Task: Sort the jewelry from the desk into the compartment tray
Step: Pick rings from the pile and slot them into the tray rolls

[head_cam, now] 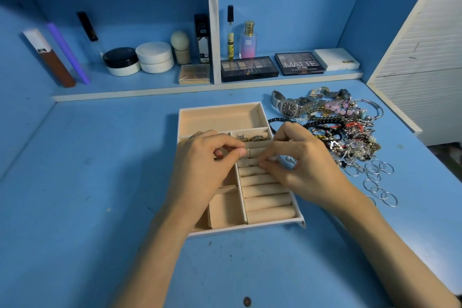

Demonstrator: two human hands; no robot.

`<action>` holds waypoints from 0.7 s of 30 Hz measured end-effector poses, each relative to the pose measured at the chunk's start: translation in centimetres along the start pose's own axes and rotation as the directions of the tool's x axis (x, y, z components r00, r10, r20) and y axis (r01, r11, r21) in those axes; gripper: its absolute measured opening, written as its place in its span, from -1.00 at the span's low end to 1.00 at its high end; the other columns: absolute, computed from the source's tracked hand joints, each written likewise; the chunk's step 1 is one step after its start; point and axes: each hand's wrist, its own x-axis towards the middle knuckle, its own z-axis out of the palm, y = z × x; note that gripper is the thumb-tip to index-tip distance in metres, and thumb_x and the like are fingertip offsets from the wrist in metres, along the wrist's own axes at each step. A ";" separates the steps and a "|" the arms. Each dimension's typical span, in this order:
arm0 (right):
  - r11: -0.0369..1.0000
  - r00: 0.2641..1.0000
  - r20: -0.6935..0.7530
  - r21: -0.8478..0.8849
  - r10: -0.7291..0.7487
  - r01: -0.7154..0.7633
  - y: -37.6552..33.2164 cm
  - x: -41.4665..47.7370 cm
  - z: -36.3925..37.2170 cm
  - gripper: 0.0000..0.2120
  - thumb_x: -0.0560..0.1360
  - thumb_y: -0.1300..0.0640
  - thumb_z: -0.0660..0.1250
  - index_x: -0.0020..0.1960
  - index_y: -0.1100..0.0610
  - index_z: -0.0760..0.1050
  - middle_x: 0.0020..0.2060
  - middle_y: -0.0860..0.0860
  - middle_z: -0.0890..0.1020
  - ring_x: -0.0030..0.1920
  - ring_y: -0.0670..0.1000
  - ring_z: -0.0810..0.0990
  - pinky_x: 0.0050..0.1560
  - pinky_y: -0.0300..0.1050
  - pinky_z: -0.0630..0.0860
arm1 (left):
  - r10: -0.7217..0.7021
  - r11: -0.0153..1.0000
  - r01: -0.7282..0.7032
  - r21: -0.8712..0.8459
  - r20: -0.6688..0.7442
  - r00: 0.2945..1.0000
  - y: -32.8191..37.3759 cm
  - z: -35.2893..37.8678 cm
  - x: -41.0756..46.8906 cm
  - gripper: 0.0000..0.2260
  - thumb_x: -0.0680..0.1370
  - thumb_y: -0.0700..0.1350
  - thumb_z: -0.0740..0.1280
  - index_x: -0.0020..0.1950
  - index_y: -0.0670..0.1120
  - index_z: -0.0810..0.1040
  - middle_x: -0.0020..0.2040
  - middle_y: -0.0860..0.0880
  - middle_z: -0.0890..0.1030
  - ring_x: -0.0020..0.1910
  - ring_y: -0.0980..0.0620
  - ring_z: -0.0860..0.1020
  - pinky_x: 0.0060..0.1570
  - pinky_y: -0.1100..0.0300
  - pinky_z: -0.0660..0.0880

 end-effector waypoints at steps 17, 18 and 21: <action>0.849 0.922 -0.090 0.431 0.378 -0.306 1.2 -0.6 -2.1 -0.89 0.49 0.20 0.35 -0.08 0.07 0.65 -0.24 0.19 0.50 -0.26 0.08 0.45 -0.30 -0.23 0.32 | -0.009 1.000 0.008 0.020 0.044 0.999 0.5 0.1 -0.2 -0.89 0.35 -0.10 0.50 -0.18 0.09 0.68 -0.37 0.30 0.52 -0.29 0.25 0.46 -0.30 0.46 0.38; 0.845 0.919 -0.088 0.433 0.385 -0.313 1.2 -0.6 -2.1 -0.89 0.49 0.19 0.34 -0.08 0.06 0.65 -0.22 0.21 0.51 -0.24 0.11 0.46 -0.28 -0.20 0.34 | -0.010 0.999 0.008 0.031 0.058 0.998 0.7 0.2 -0.2 -0.90 0.35 -0.09 0.49 -0.18 0.09 0.68 -0.38 0.28 0.53 -0.30 0.22 0.47 -0.31 0.43 0.39; 0.846 0.915 -0.096 0.428 0.392 -0.318 1.3 -0.5 -2.1 -0.89 0.49 0.19 0.34 -0.08 0.06 0.65 -0.19 0.20 0.55 -0.21 0.12 0.49 -0.27 -0.17 0.36 | 0.021 0.998 -0.026 0.064 0.075 0.997 1.4 0.6 0.2 -0.92 0.37 -0.08 0.48 -0.18 0.09 0.68 -0.36 0.21 0.57 -0.32 0.16 0.47 -0.29 0.34 0.42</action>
